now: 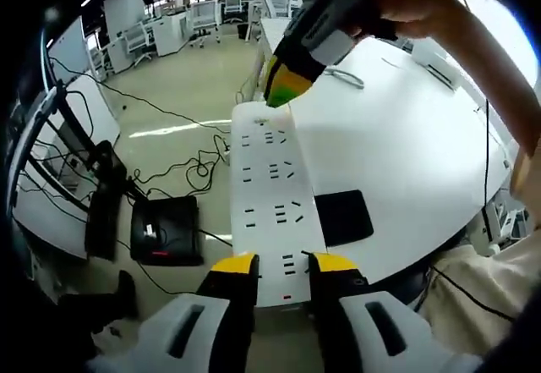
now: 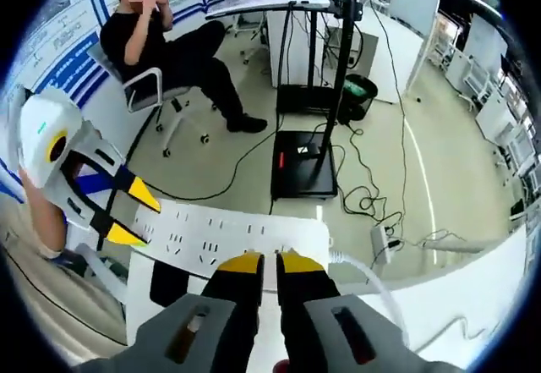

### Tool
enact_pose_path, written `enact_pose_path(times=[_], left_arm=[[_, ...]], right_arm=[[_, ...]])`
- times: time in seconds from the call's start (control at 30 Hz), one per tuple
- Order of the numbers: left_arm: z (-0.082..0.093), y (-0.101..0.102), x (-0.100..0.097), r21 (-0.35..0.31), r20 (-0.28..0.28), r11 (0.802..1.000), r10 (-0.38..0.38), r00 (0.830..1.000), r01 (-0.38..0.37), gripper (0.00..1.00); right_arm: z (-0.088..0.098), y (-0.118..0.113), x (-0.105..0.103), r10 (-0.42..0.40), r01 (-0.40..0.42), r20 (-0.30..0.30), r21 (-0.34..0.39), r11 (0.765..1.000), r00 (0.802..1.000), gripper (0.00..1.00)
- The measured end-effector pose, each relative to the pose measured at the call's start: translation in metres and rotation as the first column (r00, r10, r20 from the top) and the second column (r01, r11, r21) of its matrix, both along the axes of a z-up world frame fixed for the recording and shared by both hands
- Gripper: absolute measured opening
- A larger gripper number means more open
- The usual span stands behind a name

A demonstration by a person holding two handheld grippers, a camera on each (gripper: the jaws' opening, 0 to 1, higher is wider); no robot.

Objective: Pick up the power strip scattered on the table, fix it on the side mounting bracket of the table, and press the switch

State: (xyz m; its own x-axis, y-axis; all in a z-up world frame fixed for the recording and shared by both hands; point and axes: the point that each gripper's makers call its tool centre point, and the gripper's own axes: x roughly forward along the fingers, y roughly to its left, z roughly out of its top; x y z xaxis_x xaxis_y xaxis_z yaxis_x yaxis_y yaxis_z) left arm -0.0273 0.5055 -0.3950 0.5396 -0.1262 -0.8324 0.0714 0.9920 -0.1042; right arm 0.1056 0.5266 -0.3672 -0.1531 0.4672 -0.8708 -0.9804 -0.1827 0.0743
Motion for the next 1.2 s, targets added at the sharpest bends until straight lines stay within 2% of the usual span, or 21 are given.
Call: enact_pose_path(times=[0.33, 0.43, 0.57, 0.7, 0.77, 0.83, 1.03, 1.2], left_arm=[[0.000, 0.012, 0.005, -0.007, 0.012, 1.000, 0.010, 1.000, -0.010, 0.30], [-0.001, 0.015, 0.005, -0.002, 0.003, 1.000, 0.013, 1.000, -0.013, 0.30], [-0.002, 0.023, 0.005, -0.003, -0.011, 0.999, 0.045, 0.999, -0.046, 0.33], [-0.002, 0.024, 0.006, -0.012, -0.006, 0.999, 0.047, 0.999, -0.047, 0.33], [-0.002, 0.025, 0.006, -0.014, 0.000, 0.999, 0.050, 0.999, -0.050, 0.33], [-0.003, 0.027, 0.006, -0.018, 0.009, 0.999, 0.049, 0.999, -0.049, 0.33], [-0.003, 0.031, 0.008, -0.023, 0.033, 0.998, 0.051, 0.998, -0.050, 0.34], [-0.003, 0.034, 0.010, -0.024, 0.054, 0.999, 0.046, 0.997, -0.045, 0.35]], right_arm=[[0.016, -0.006, -0.005, -0.017, 0.016, 0.003, 0.095, 0.995, 1.000, 0.08], [0.018, -0.013, -0.008, -0.009, 0.007, 0.011, 0.114, 0.993, 1.000, 0.13], [0.023, -0.021, -0.011, -0.003, 0.000, 0.019, 0.147, 0.989, 1.000, 0.14], [0.028, -0.030, -0.017, 0.005, -0.014, 0.043, 0.196, 0.980, 0.999, 0.18], [0.028, -0.035, -0.023, 0.006, -0.016, 0.047, 0.206, 0.978, 0.999, 0.19], [0.030, -0.030, -0.019, 0.015, -0.025, 0.045, 0.221, 0.975, 0.999, 0.20], [0.037, -0.033, -0.029, 0.034, -0.049, 0.060, 0.265, 0.963, 0.998, 0.27], [0.046, -0.036, -0.025, 0.038, -0.058, 0.071, 0.308, 0.950, 0.997, 0.29]])
